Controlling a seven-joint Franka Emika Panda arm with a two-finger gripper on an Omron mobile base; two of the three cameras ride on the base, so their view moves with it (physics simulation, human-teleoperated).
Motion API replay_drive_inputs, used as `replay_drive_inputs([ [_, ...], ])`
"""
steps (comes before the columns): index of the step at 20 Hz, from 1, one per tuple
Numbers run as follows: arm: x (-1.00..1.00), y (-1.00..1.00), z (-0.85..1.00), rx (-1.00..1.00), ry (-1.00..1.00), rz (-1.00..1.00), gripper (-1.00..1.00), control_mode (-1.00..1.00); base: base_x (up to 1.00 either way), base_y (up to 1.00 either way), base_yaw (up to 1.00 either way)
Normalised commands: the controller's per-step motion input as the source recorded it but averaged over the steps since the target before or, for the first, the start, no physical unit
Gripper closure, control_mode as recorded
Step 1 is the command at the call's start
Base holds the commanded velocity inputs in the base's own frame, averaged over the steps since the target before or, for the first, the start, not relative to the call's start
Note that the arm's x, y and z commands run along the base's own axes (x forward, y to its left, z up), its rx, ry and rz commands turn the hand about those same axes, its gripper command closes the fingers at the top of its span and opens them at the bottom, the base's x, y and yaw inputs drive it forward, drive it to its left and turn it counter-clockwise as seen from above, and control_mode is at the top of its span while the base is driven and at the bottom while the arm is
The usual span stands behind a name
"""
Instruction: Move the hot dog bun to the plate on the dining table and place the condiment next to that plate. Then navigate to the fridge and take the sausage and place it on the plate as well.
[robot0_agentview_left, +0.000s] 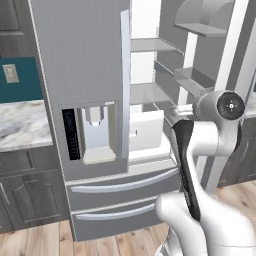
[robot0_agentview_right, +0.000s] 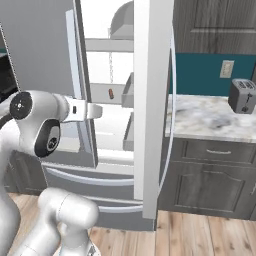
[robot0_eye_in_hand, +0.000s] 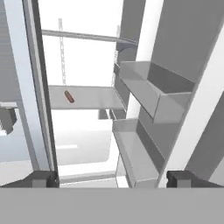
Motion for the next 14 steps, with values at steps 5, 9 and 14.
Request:
replay_drive_inputs([
  [5,-0.42,0.98,0.31,0.27,0.13,0.27,-1.0,-1.0,0.0,0.0,0.0],
  [9,-0.45,0.48,-0.04,0.16,0.08,0.14,-1.0,-1.0,0.0,0.0,0.0],
  [14,-0.41,-0.07,-0.69,-0.07,-0.18,0.01,-1.0,-1.0,0.0,0.0,0.0],
])
